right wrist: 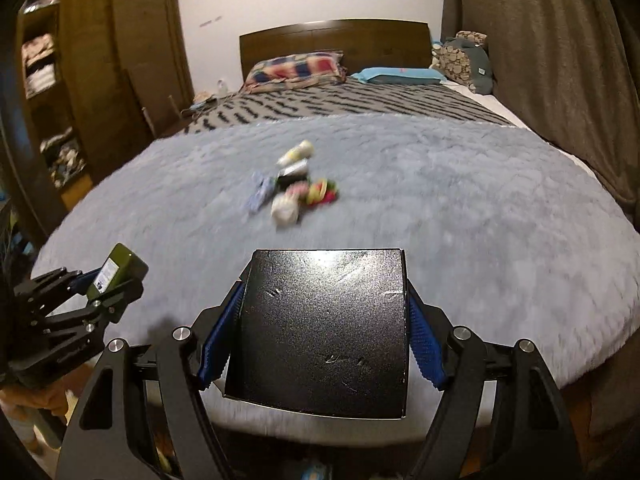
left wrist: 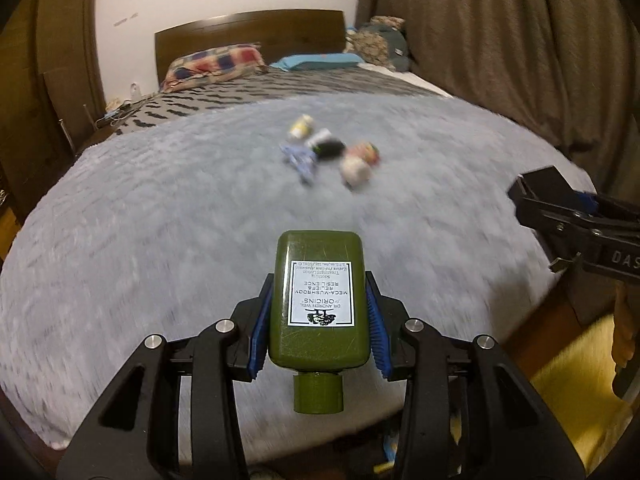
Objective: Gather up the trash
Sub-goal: 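Carry the black box and green bottle down past the bed edge, then open both grippers to drop the box and bottle into the bin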
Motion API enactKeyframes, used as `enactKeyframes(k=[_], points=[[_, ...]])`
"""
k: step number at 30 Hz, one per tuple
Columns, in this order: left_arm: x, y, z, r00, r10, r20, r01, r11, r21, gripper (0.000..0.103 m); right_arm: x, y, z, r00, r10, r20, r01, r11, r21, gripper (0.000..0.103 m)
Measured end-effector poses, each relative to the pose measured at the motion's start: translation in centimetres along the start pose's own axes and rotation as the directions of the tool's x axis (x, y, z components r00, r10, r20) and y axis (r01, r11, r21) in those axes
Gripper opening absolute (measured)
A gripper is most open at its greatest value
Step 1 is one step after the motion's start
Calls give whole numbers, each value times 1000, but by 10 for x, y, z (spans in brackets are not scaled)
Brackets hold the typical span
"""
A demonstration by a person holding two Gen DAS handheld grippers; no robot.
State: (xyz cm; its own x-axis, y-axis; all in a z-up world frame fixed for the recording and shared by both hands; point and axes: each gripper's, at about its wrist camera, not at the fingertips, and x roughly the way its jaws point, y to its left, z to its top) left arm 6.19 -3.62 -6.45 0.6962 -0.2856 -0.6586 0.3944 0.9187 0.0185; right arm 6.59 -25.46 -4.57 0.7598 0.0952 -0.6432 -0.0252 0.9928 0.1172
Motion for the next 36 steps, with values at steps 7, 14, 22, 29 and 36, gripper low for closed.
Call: enactKeyframes(k=[7, 14, 22, 29, 36], points=[[-10, -21, -61, 997, -36, -62, 34, 999, -25, 39, 4, 11, -63, 996, 11, -88, -9, 1000, 20, 75], [4, -26, -103, 983, -71, -168, 57, 995, -82, 39, 17, 16, -111, 981, 30, -191, -19, 998, 58, 75], [47, -34, -152, 927, -135, -351, 93, 987, -133, 39, 50, 18, -153, 944, 32, -328, -11, 998, 65, 75], [74, -33, -175, 884, -154, -441, 87, 982, -167, 39, 91, 13, -191, 869, 96, -486, -35, 991, 132, 75], [95, -40, -186, 846, -160, -508, 82, 982, -172, 39, 106, 20, -201, 841, 75, -536, -18, 994, 110, 76]])
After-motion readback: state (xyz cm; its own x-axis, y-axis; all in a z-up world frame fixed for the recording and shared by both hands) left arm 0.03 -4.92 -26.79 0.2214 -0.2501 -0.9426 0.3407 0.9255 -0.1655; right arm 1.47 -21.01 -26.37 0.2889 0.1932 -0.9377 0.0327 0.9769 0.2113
